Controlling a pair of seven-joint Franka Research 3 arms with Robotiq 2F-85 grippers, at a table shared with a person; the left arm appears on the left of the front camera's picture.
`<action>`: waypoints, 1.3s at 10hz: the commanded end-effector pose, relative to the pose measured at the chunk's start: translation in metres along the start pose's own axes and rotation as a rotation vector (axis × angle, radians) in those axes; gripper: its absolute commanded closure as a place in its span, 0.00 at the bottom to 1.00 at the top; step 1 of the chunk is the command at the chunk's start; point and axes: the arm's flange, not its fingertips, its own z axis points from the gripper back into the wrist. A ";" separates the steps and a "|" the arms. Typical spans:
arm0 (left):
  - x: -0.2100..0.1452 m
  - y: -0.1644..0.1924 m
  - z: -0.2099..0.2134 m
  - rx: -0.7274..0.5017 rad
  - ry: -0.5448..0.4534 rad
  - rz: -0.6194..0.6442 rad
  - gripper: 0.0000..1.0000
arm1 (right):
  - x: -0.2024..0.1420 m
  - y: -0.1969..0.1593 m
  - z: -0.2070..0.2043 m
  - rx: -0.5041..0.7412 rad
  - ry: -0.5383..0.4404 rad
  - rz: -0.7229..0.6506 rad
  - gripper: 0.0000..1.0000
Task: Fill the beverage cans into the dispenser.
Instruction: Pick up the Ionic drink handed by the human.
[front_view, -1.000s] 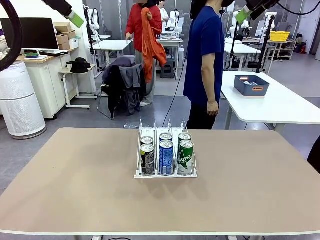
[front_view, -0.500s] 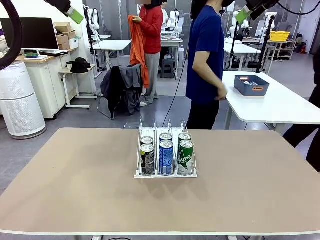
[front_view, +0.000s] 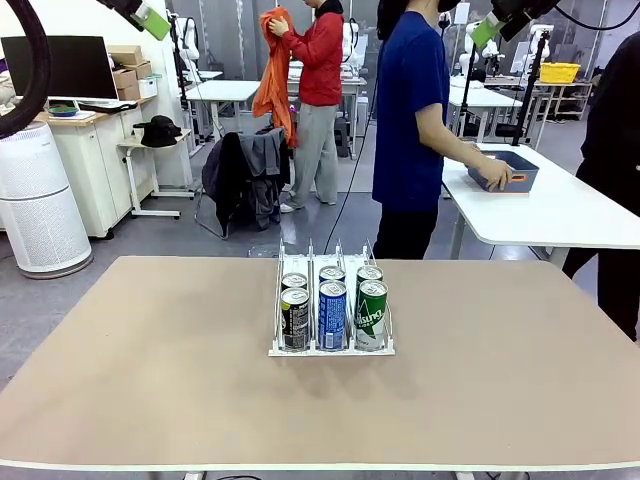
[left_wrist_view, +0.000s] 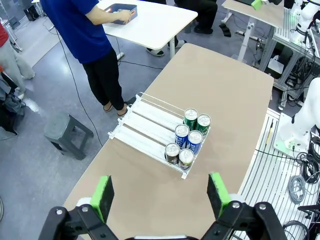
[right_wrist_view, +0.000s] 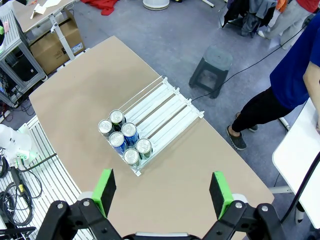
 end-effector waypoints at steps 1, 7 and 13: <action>0.000 0.000 0.001 0.000 -0.006 0.002 0.00 | 0.000 0.001 0.000 0.017 -0.011 -0.013 0.00; 0.000 0.000 0.001 0.000 -0.006 0.002 0.00 | 0.000 0.001 0.000 0.017 -0.011 -0.013 0.00; 0.000 0.000 0.001 0.000 -0.006 0.002 0.00 | 0.000 0.001 0.000 0.017 -0.011 -0.013 0.00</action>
